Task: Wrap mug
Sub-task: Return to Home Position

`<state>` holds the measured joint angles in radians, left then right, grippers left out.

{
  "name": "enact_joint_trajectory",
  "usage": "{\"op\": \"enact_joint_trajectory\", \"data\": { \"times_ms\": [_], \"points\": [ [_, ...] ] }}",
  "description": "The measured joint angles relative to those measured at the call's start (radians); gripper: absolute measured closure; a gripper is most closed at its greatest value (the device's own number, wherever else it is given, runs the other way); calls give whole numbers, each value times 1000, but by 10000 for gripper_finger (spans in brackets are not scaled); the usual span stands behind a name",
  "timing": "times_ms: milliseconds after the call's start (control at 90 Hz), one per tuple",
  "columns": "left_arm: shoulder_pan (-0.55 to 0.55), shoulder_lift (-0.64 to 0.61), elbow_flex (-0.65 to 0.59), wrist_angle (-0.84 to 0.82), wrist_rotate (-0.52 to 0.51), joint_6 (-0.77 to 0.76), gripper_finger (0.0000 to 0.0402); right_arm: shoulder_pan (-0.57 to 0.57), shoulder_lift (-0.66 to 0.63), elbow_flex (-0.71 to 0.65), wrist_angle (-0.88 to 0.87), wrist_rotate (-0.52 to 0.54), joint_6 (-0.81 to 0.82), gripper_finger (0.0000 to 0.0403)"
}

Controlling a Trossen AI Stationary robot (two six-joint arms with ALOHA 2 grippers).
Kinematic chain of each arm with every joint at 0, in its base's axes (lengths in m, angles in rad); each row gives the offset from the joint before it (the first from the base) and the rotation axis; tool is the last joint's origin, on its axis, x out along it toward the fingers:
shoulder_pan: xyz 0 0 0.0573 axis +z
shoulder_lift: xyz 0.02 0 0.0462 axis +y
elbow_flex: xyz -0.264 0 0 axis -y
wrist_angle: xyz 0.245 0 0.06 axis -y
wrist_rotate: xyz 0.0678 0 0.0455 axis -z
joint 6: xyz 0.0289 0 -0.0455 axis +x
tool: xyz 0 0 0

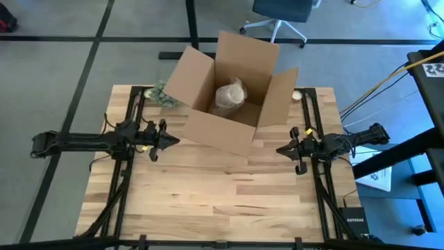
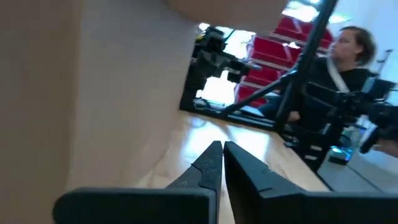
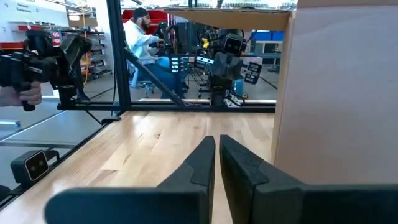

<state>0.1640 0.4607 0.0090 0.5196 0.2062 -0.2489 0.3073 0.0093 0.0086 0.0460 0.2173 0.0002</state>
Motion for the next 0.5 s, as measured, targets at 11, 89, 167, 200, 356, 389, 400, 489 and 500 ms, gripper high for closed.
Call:
{"op": "enact_joint_trajectory", "data": {
  "times_ms": [11, 89, 167, 200, 356, 389, 400, 489, 500],
  "points": [
    [-4, -7, 0, -8, -3, 1, 402, 0, 0, 0, 0, 0, 0, 393],
    [-37, -66, 0, -71, -30, 20, 402, 0, 0, 0, 0, 0, 1, 393],
    [-60, -126, 0, -118, -39, 44, 402, 0, 0, 0, 0, 0, 1, 393],
    [-64, -155, 0, -131, -44, 42, 402, 0, 0, 0, 0, 0, 2, 393],
    [-65, -310, 0, -300, -96, 40, 402, 0, 0, 0, 0, 0, 2, 393],
    [-65, -346, 0, -359, -114, 39, 402, 0, 0, 0, 0, 0, 2, 393],
    [-65, -360, 0, -376, -121, 39, 402, 0, 0, 0, 0, 0, 2, 393],
    [-65, -460, 0, -478, -163, 40, 402, 0, 0, 0, -1, 0, 2, 393],
    [-65, -461, 0, -482, -168, 41, 402, 0, 0, 0, -1, 0, 2, 393]
  ]
}}
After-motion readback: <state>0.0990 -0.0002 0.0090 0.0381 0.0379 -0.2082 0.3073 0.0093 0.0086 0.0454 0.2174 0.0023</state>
